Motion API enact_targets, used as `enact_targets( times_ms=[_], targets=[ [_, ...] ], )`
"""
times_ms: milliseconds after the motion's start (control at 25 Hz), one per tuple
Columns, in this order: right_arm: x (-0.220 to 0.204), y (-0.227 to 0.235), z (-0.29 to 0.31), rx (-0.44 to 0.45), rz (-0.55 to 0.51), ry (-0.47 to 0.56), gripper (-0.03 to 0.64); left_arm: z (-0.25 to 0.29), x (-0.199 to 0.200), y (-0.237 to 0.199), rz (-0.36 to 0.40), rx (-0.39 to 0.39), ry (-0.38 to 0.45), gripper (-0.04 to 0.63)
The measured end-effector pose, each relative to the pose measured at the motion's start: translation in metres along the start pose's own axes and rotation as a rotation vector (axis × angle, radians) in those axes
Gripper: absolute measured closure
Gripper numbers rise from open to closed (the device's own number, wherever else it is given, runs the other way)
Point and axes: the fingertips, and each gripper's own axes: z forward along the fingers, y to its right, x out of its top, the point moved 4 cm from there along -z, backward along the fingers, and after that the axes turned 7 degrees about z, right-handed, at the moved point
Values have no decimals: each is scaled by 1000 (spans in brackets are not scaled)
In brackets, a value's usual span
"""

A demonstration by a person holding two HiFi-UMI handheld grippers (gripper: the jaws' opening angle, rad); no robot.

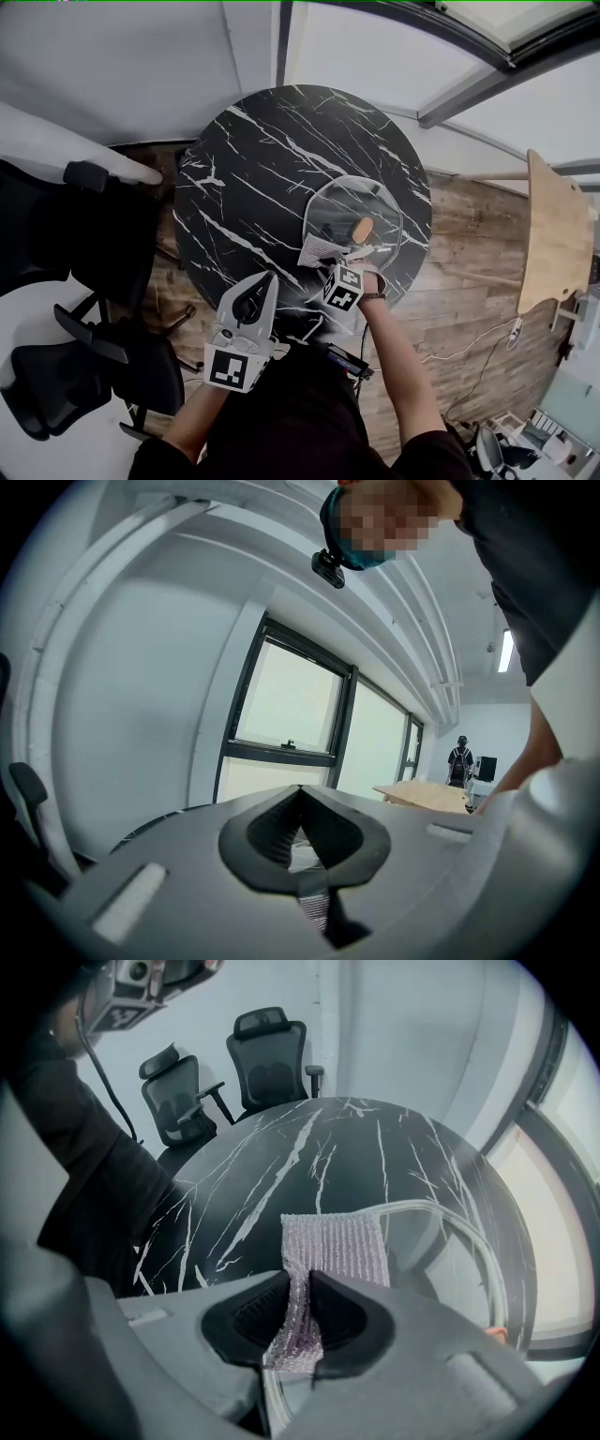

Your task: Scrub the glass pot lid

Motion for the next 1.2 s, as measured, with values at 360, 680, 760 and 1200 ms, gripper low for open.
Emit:
enact_targets(
  times_ms=[360, 680, 760, 1200],
  targets=[
    [-21, -17, -4, 28, 27, -5, 548, 4, 4, 12, 7, -14, 2, 593],
    [-35, -31, -2, 46, 111, 26, 548, 7, 3, 21, 10, -34, -9, 594],
    [-38, -33, -3, 49, 133, 38, 548, 7, 4, 24, 16, -39, -7, 593],
    [-46, -40, -7, 82, 270, 89, 548, 9, 19, 35, 32, -43, 24, 592]
  ],
)
